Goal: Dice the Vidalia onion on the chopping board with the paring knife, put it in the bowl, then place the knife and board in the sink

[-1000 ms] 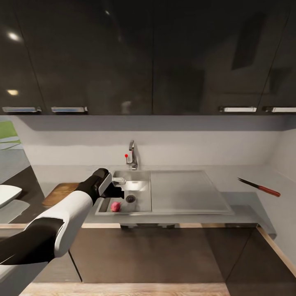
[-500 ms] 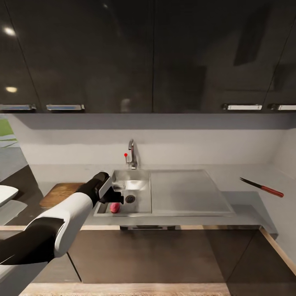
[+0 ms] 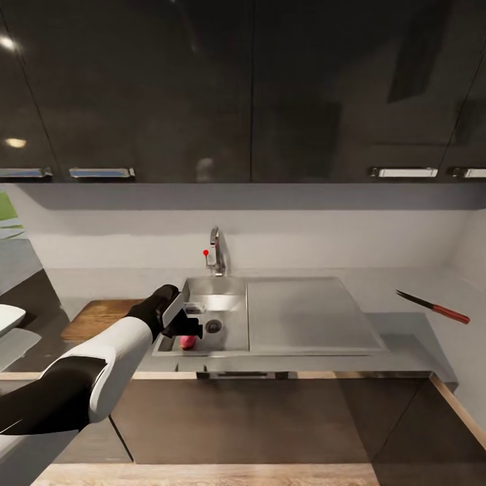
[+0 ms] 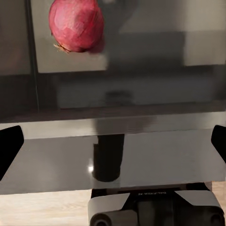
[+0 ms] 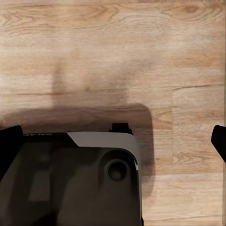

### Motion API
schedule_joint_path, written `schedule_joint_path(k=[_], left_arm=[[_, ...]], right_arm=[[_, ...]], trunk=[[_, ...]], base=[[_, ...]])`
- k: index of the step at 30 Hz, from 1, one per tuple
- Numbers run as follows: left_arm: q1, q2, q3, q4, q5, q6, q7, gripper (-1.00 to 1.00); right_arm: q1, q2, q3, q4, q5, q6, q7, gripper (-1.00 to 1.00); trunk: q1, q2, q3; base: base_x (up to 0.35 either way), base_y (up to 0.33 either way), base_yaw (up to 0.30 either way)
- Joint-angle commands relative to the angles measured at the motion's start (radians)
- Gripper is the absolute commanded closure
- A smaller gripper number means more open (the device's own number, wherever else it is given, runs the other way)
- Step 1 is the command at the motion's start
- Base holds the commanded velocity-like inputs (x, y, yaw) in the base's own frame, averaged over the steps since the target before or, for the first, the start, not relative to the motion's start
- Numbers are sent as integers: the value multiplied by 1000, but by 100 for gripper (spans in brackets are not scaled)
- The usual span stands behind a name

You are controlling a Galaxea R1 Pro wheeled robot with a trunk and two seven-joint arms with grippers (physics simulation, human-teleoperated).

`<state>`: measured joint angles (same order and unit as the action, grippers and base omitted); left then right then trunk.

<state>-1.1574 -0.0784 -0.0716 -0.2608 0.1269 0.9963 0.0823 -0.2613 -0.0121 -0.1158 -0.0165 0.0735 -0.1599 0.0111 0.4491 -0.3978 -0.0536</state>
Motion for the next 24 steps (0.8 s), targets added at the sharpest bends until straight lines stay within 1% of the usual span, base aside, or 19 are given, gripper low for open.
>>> schedule_joint_path(k=[1,15,24], left_arm=[[-1,1,-8,-1,11,4,8,-100],[-1,0,-8,0,13,3,6,-100],[-1,1,-8,2,13,2,5,-100]], right_arm=[[-1,0,-8,1,8,-4,1,-100],[-1,0,-8,1,8,-3,1,-100],[-1,0,-8,1,8,-3,1,-100]], trunk=[[1,-2,-3],[1,-2,-18],[1,-2,-27]], base=[[191,0,0],[249,0,0],[162,0,0]])
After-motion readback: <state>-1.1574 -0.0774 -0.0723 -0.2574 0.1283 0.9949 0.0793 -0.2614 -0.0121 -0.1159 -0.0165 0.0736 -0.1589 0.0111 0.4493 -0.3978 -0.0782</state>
